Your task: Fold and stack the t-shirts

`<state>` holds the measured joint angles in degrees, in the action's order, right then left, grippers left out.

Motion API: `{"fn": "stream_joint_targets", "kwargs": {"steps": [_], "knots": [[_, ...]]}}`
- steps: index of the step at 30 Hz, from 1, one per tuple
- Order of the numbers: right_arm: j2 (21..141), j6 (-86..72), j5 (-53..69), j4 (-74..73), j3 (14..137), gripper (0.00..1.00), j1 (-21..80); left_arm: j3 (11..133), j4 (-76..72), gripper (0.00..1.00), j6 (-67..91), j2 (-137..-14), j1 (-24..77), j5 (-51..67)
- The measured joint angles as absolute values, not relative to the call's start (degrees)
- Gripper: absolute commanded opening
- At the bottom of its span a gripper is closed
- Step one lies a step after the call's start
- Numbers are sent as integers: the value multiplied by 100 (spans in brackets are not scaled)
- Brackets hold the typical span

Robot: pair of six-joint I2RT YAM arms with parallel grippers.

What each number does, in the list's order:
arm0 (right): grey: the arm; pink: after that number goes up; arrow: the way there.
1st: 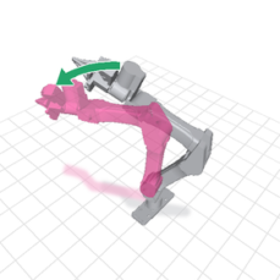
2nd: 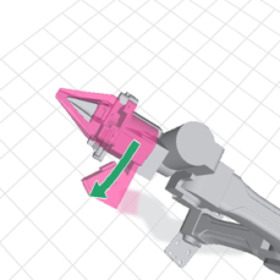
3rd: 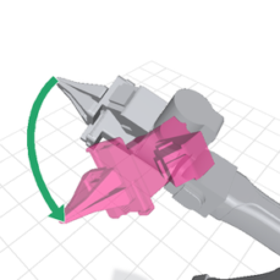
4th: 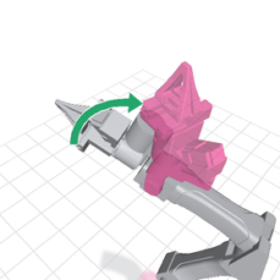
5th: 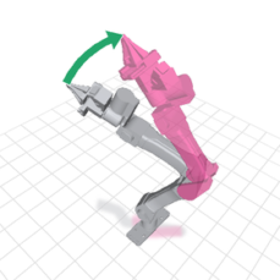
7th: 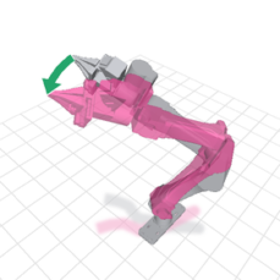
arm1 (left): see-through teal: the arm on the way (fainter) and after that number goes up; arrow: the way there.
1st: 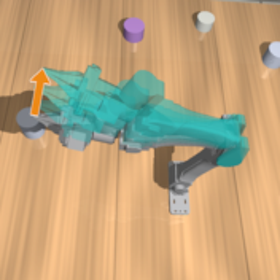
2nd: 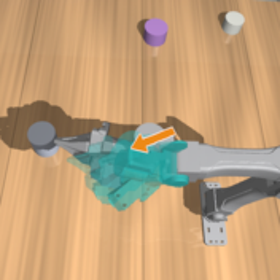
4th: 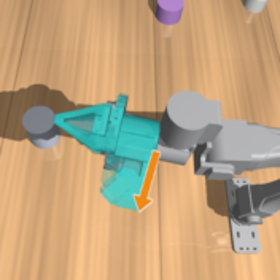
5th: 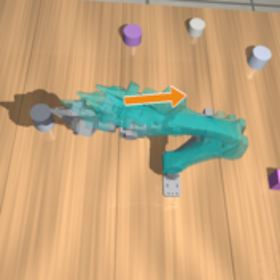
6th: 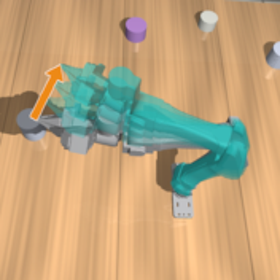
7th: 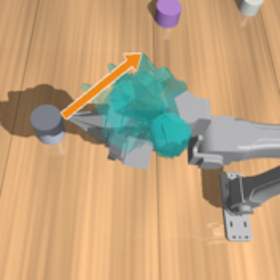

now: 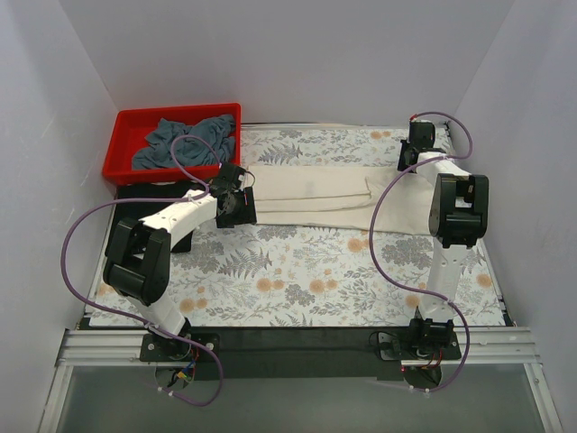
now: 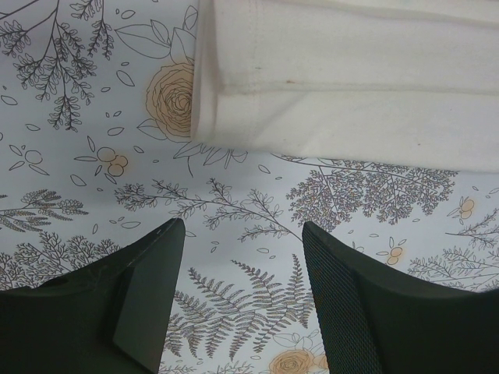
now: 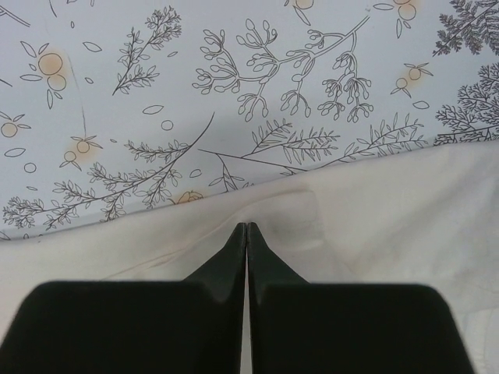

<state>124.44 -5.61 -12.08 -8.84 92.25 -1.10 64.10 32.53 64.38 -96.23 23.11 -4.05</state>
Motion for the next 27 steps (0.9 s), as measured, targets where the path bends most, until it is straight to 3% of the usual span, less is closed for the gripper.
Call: {"fn": "stream_joint_targets", "kwargs": {"steps": [7, 11, 13, 23, 27], "knots": [[12444, -478, -1157, -871, 9225, 4, -110, 6410, 3253, 58, 6442, -9623, 2311, -405], [12444, -469, -1138, -856, 9225, 27, -110, 6410, 3251, 58, 6462, -9623, 2311, -405], [12427, -449, -1087, -856, 9218, 34, -110, 6410, 3249, 58, 6482, -9623, 2311, -405], [11150, -438, -279, -1096, 8530, 33, 353, 6729, 3140, 55, 6501, -9758, 2311, -405], [10337, -591, 150, -1164, 7787, 29, 998, 6893, 3037, 33, 6523, -9963, 2311, -384]]}}
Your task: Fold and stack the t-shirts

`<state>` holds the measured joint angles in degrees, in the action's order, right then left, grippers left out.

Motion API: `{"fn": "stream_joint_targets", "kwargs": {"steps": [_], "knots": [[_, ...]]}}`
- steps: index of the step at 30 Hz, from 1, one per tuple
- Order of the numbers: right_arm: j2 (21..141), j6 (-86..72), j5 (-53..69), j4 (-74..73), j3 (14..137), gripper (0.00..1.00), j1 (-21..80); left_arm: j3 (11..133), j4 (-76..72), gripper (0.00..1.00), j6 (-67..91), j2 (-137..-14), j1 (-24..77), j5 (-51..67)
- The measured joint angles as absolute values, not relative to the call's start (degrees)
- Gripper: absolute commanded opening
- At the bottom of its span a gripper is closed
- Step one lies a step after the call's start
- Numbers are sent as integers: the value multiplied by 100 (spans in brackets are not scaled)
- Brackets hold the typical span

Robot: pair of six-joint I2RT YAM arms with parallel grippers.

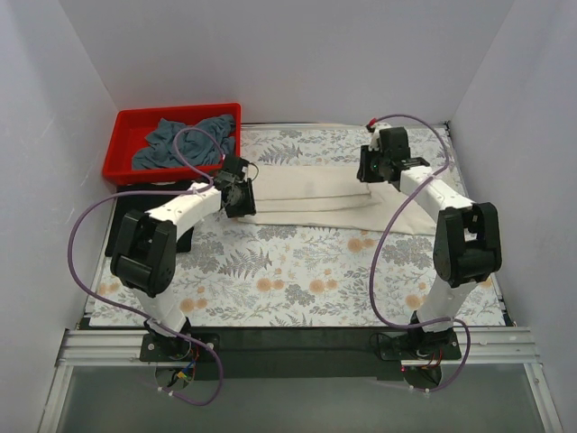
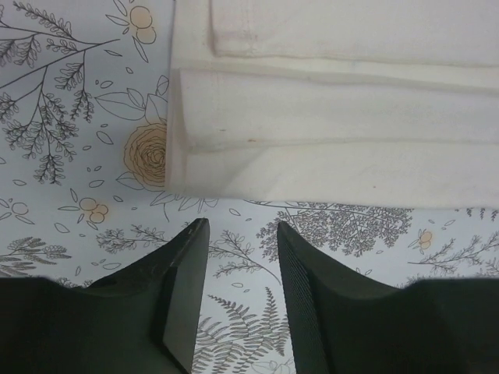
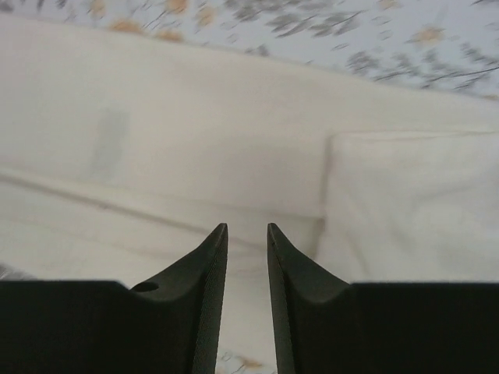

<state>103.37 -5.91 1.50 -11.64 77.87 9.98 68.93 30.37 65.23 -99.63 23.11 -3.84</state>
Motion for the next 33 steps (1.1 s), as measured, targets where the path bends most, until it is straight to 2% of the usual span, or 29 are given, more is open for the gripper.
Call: {"fn": "stream_joint_targets", "kwargs": {"steps": [1, 7, 10, 23, 33], "knots": [[10202, -655, 246, -1197, 7623, 27, 1166, 6912, 3024, 31, 6519, -10012, 2311, -375], [9979, -1046, 792, -1326, 6801, 20, 1870, 6947, 2932, 30, 6490, -10302, 2311, -290], [10033, -1179, 939, -1424, 6663, 19, 2008, 6947, 2930, 30, 6475, -10433, 2311, -285], [10774, -1356, 1044, -1295, 6746, 18, 2119, 6589, 2847, 26, 6482, -10468, 2311, -405], [11310, -1269, 764, -1225, 7561, 18, 2099, 6528, 2775, 24, 6488, -10444, 2311, -434]]}}
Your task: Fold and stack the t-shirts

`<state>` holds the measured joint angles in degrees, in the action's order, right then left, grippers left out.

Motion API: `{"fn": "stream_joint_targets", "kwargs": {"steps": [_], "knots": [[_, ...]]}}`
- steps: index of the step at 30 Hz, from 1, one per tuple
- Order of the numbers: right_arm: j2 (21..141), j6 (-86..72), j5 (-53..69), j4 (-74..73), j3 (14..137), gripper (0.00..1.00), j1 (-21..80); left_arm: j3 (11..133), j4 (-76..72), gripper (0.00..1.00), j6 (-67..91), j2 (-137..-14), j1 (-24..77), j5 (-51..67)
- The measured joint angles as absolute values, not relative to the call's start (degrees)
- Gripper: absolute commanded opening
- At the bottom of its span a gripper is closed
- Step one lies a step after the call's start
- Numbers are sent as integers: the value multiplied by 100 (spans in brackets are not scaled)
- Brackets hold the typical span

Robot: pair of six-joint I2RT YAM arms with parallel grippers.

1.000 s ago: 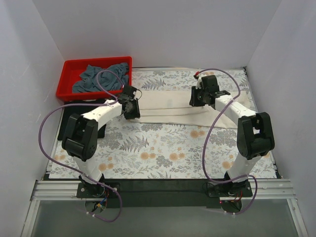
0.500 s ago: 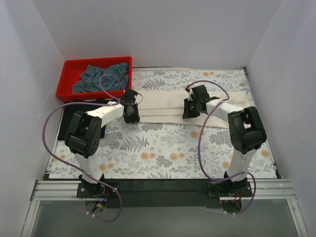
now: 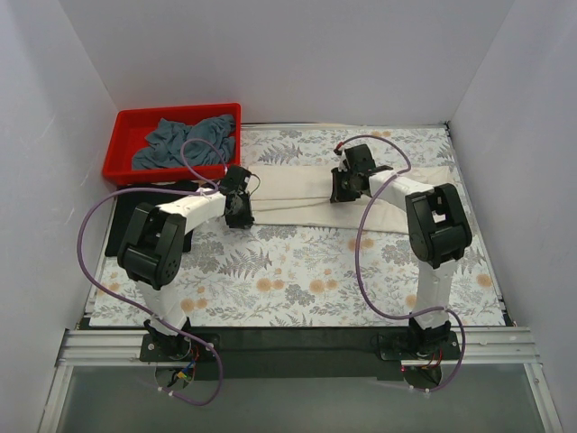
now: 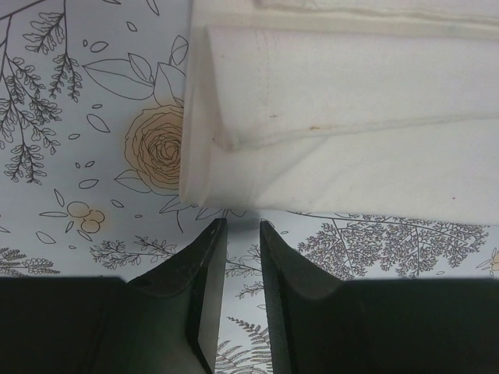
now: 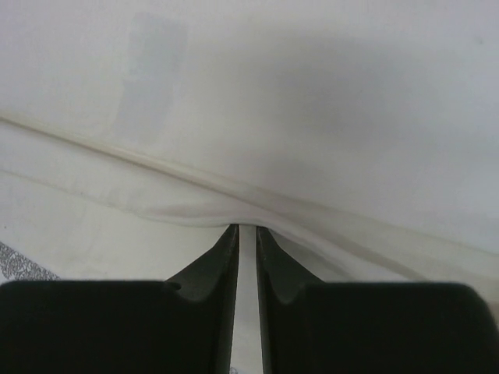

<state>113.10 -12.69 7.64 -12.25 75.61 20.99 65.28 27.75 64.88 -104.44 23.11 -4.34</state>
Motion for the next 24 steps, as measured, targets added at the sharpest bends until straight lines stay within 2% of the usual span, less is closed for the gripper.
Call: {"fn": "stream_joint_targets", "kwargs": {"steps": [5, 9, 14, 18, 24], "knots": [[11640, -1192, 635, -1227, 8062, 20, 2018, 6521, 2775, 24, 6488, -10438, 2311, -449], [11933, -1179, 596, -1286, 8630, 22, 1868, 6556, 2829, 31, 6488, -10433, 2311, -447], [11994, -1138, 589, -1374, 9089, 29, 1747, 6877, 3111, 36, 6499, -10433, 2311, -423], [11830, -1052, 589, -1420, 9037, 33, 1726, 7483, 3129, 37, 6499, -10436, 2311, -349], [10779, -1028, 565, -1516, 8206, 33, 1625, 7734, 2998, 37, 6571, -10488, 2314, -123]]}}
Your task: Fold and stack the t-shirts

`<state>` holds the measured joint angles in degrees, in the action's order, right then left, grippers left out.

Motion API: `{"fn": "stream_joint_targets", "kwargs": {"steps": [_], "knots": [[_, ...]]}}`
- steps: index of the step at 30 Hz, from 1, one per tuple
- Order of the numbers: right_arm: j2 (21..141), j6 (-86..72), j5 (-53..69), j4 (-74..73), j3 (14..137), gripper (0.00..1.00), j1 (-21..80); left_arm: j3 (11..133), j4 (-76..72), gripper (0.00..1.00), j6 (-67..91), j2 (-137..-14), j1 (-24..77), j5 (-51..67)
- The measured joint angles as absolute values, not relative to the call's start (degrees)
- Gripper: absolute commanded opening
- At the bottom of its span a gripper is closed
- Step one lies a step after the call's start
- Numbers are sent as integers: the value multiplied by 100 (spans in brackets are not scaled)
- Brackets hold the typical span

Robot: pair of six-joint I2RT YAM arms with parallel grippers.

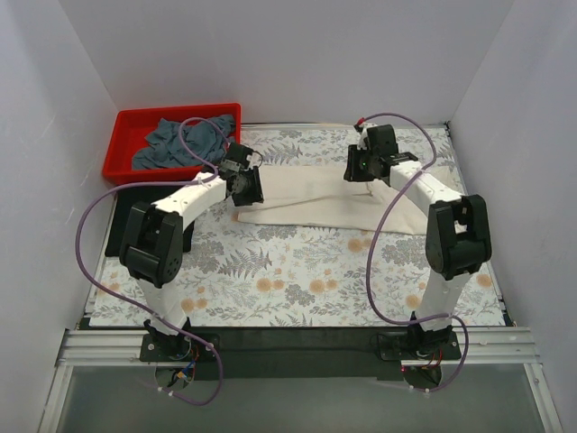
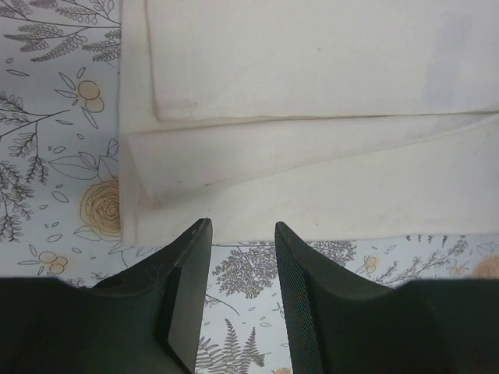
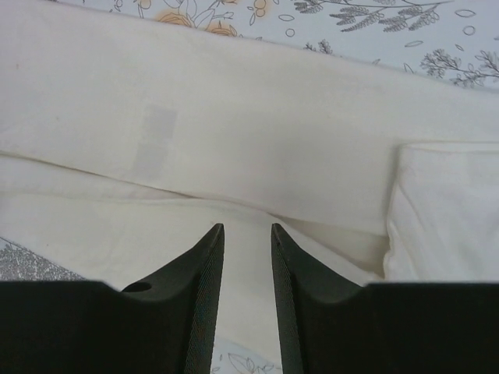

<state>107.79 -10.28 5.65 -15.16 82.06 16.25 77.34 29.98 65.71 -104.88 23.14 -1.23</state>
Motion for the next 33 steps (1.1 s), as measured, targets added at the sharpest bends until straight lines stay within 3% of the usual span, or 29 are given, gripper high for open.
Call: {"fn": "stream_joint_targets", "kwargs": {"steps": [12, 33], "knots": [[9623, -1044, 576, -1557, 6792, 33, 1339, 7776, 2991, 34, 6628, -11308, 2423, -54], [8731, -1044, 659, -1629, 5859, 33, 558, 9102, 2873, 37, 6539, -12173, 2346, -644]]}}
